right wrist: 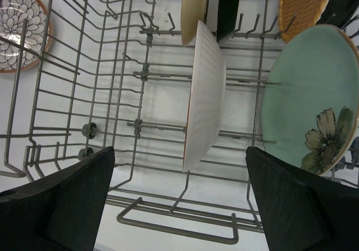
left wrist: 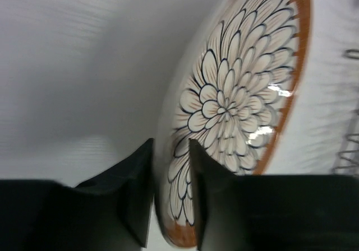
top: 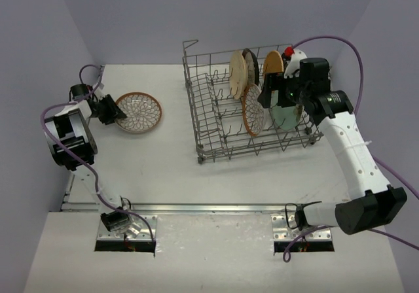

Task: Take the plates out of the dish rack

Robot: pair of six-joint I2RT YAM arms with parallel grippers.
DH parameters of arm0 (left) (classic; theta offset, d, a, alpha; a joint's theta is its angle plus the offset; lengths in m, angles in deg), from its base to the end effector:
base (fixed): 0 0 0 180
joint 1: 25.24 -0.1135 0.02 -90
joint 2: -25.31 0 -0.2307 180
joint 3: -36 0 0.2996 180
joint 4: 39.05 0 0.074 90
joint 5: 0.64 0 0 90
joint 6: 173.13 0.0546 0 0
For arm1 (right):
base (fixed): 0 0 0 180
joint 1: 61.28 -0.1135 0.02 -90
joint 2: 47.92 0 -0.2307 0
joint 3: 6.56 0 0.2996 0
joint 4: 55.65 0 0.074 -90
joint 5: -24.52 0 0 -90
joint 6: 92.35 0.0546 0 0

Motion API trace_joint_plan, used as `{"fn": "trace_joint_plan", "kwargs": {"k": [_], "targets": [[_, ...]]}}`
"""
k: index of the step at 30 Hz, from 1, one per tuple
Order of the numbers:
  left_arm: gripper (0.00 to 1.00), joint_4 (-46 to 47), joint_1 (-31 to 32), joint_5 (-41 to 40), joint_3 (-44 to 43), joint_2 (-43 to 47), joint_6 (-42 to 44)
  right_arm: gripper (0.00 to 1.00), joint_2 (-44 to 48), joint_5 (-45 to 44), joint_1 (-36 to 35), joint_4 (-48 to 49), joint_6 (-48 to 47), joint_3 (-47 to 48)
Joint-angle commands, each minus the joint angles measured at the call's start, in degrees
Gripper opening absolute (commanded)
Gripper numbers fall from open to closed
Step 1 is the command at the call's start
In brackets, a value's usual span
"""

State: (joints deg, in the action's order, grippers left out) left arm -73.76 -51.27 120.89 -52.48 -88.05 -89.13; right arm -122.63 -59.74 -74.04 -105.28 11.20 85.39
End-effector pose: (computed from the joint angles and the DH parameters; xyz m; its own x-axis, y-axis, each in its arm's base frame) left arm 0.4117 0.1693 0.0953 -0.7565 -0.4686 -0.4563 -0.2165 0.8377 -0.5014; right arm 0.3437 0.0834 0.3561 -0.5787 0.1080 -0.8084 -0.1713 0.9530 0.2499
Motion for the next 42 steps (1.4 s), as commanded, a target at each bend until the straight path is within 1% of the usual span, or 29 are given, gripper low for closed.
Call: {"fn": "trace_joint_plan", "kwargs": {"k": [1,3,8,10,11,12,13,15,18,20,21,22,24,25,26,27,29,32,35,36,37,40,42], "targets": [[0.36,2.7,-1.1,-3.7,0.4,-2.5,3.2,0.99,-2.3,5.1,2.0,0.1,1.8,0.5],[0.46,2.8,-1.2,-5.1,1.0,-2.0,4.0,0.99,-3.2,5.3,2.3,0.0,1.8,0.8],[0.48,3.5,-1.3,-9.1,1.4,0.0,4.2,0.97,-5.1,5.6,2.4,0.2,2.1,1.0],[0.5,4.2,-1.2,-9.8,1.7,1.4,4.9,0.95,-5.4,5.4,2.4,0.5,2.3,0.1],[0.53,4.1,-1.3,-9.8,1.6,3.2,5.5,0.94,-5.4,4.5,2.4,1.1,2.3,-0.2],[0.58,4.2,-1.3,-10.0,1.8,5.2,6.6,0.93,-5.3,3.5,2.4,1.6,2.0,-0.5],[0.66,4.5,-1.2,-10.2,2.1,7.2,8.2,0.92,-5.3,2.5,2.4,2.0,1.5,-0.8],[0.68,5.7,-1.1,-10.5,3.1,10.6,10.2,0.9,-5.3,0.2,2.3,2.7,0.4,-0.7],[0.69,6.7,-0.7,-11.0,4.1,18.8,12.1,0.85,-5.9,-3.0,1.4,2.9,-1.6,0.4],[0.7,7.4,0.5,-13.5,5.1,25.6,14.0,0.83,-7.0,-8.3,-0.9,2.9,-3.0,1.5],[0.7,7.6,1.3,-14.8,5.4,27.7,14.7,0.83,-7.4,-10.8,-2.2,3.0,-3.7,1.8],[0.74,7.9,3.0,-16.5,6.4,30.2,15.5,0.82,-8.1,-13.9,-4.0,3.3,-5.5,2.3],[0.79,8.7,6.0,-20.6,7.7,35.8,16.9,0.82,-9.6,-21.6,-7.5,4.7,-8.1,2.5],[0.83,8.9,7.7,-21.6,8.4,37.1,17.6,0.82,-10.0,-23.6,-9.7,5.3,-9.7,2.3],[0.83,8.9,8.8,-23.5,8.7,39.4,17.9,0.82,-10.8,-26.4,-11.4,6.3,-10.5,2.4],[0.84,8.8,9.4,-24.5,8.9,40.5,18.1,0.82,-11.5,-28.9,-12.6,6.8,-11.3,2.5],[0.88,8.4,10.9,-26.2,9.4,43.0,17.6,0.83,-13.8,-33.8,-15.0,8.3,-12.8,2.5],[0.89,7.4,11.3,-26.9,9.4,45.4,16.7,0.83,-16.3,-42.6,-16.0,13.2,-16.6,0.5],[0.9,7.4,11.4,-27.6,9.6,47.3,16.4,0.81,-17.6,-45.0,-16.2,15.5,-18.2,-1.3],[0.91,7.3,11.4,-27.7,9.7,47.9,16.5,0.8,-18.1,-45.5,-16.2,15.9,-18.4,-1.7],[0.91,7.3,11.4,-27.7,9.8,48.5,16.5,0.76,-18.5,-45.6,-16.2,16.1,-18.4,-1.9],[0.92,7.1,11.4,-27.6,9.8,49.3,16.4,0.59,-19.4,-45.7,-16.2,16.9,-18.9,-2.4],[0.92,7.2,11.4,-28.0,10.1,49.7,16.3,0.46,-20.2,-46.2,-16.2,17.2,-19.4,-2.1]]}}
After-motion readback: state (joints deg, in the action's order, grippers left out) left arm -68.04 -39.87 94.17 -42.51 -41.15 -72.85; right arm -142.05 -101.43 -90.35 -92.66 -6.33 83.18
